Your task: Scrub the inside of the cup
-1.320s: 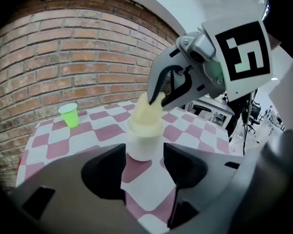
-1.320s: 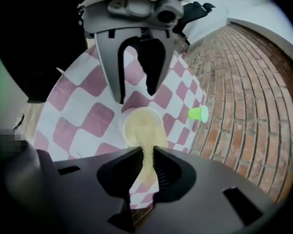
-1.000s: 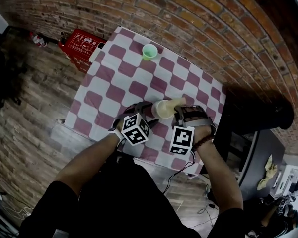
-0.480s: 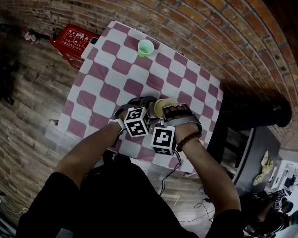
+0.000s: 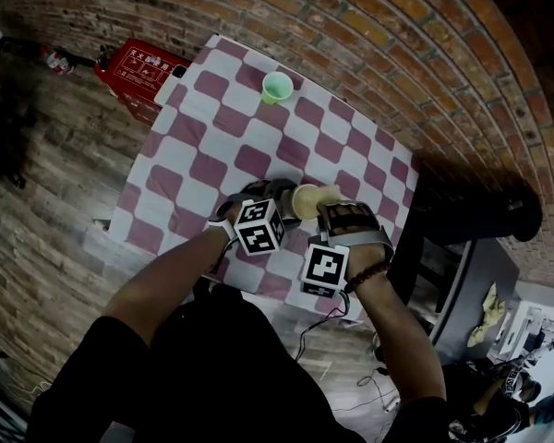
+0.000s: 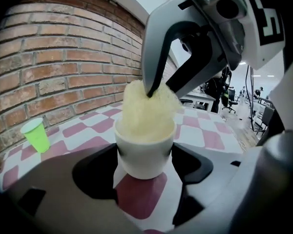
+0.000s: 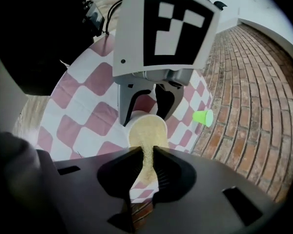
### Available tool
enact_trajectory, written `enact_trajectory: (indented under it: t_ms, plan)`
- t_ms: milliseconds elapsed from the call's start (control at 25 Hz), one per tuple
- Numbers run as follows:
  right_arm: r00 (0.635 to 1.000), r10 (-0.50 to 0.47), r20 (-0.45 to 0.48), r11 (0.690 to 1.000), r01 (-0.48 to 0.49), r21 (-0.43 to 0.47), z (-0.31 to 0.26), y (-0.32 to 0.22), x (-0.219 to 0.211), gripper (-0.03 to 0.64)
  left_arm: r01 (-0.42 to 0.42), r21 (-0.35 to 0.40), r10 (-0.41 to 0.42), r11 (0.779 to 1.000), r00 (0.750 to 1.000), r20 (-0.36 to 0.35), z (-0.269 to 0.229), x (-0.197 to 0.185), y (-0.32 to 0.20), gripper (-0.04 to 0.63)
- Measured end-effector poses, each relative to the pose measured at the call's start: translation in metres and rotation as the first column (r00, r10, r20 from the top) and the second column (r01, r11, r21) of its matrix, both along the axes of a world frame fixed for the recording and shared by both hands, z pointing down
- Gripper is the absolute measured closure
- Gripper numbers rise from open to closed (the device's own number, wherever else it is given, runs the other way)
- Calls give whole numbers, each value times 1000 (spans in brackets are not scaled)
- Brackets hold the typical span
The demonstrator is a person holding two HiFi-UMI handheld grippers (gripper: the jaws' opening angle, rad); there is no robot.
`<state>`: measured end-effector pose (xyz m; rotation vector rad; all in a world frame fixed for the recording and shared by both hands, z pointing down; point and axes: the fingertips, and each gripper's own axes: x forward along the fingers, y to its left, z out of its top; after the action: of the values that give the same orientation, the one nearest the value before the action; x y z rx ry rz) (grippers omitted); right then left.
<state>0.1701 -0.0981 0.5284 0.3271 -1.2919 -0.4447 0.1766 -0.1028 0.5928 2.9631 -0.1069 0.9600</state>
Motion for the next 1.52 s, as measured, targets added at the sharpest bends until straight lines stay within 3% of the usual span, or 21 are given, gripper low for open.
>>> enact_trajectory:
  t_ms: [200, 320, 440, 560, 600, 680, 760, 920, 1000, 1040, 1160, 1280, 1520]
  plan:
    - [998, 57, 19, 997, -58, 52, -26, -8, 16, 537, 4, 2, -4, 1000, 1000, -2, 0, 0, 0, 265]
    - [999, -34, -14, 996, 35, 86, -11, -14, 2, 537, 17, 4, -17, 1000, 1000, 2, -1, -3, 1, 265]
    - [989, -112, -96, 993, 113, 10, 15, 0, -4, 537, 53, 5, -53, 999, 999, 6, -2, -6, 4, 265]
    - [991, -122, 63, 984, 112, 140, 25, -8, -32, 537, 119, 9, -119, 993, 993, -10, -3, -11, 10, 265]
    - [989, -129, 70, 982, 118, 148, 26, -8, -35, 537, 144, 10, -144, 990, 989, -17, -4, -12, 11, 265]
    - [979, -178, -98, 982, 183, 41, 31, 2, -21, 540, 184, 8, -183, 983, 983, -26, -4, -14, 12, 265]
    - [934, -246, -261, 969, 237, -66, 32, 6, -9, 540, 199, 4, -199, 980, 979, -30, -3, -14, 13, 265]
    - [900, -317, -300, 947, 285, -146, 45, 6, -12, 545, 187, 1, -187, 982, 982, -41, -1, -16, 14, 265]
    - [909, -323, -264, 944, 287, -166, 46, 8, -13, 545, 180, -2, -180, 984, 983, -42, -1, -16, 14, 265]
    - [930, -298, -214, 949, 266, -167, 45, 9, -16, 545, 179, -2, -179, 984, 983, -45, -1, -16, 14, 265]
    - [989, -148, -4, 978, 146, -152, 36, 13, -22, 545, 180, 3, -179, 984, 982, -55, -2, -15, 13, 265]
    - [990, -24, 139, 992, 40, -118, 28, 13, -22, 545, 178, 4, -178, 984, 983, -52, -1, -15, 13, 265]
    - [977, -89, 193, 995, 77, 68, 21, 10, -22, 494, 175, 3, -175, 984, 984, -38, -1, -15, 14, 265]
